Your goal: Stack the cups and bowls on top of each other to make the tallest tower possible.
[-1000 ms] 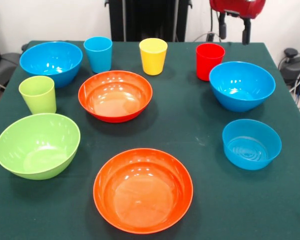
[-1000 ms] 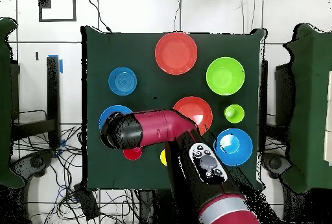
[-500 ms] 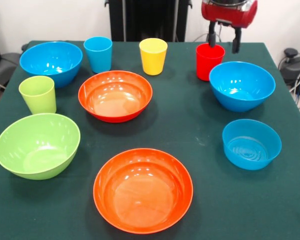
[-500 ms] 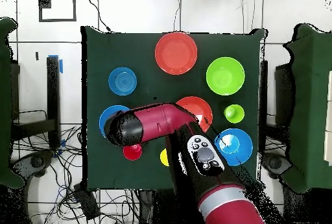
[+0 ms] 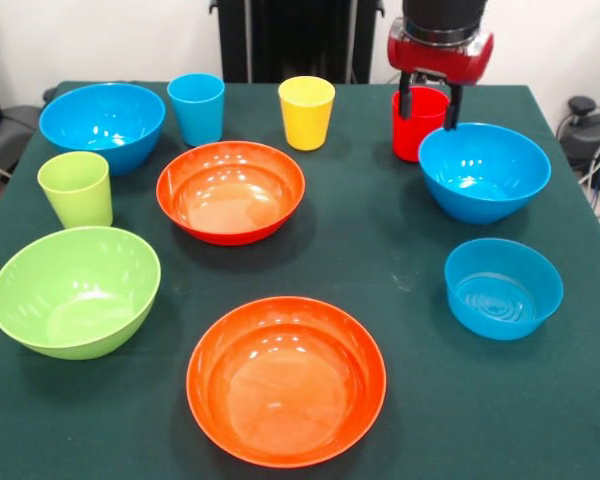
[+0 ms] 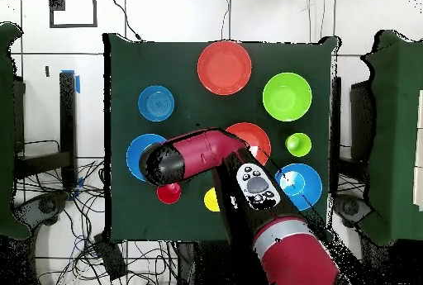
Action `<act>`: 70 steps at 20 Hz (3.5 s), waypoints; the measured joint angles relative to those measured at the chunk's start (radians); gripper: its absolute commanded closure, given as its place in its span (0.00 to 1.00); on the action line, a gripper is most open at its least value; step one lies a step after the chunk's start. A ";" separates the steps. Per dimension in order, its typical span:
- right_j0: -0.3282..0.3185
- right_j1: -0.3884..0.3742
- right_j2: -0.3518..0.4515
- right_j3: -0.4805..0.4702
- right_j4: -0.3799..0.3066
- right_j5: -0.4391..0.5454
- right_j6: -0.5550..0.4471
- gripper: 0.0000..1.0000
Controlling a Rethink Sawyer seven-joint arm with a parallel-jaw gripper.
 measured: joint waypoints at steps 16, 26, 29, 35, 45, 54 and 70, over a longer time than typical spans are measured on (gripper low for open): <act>-0.123 0.227 0.072 -0.048 -0.186 -0.132 -0.019 0.00; -0.305 0.360 0.192 -0.055 -0.240 -0.202 -0.077 0.00; -0.329 0.375 0.214 -0.054 -0.241 -0.194 -0.091 0.00; -0.346 0.392 0.235 -0.055 -0.241 -0.192 -0.099 0.00; -0.347 0.414 0.260 -0.056 -0.241 -0.192 -0.099 0.00; -0.329 0.403 0.261 -0.055 -0.269 -0.198 -0.100 1.00; -0.189 0.320 0.204 -0.046 -0.331 -0.322 -0.100 1.00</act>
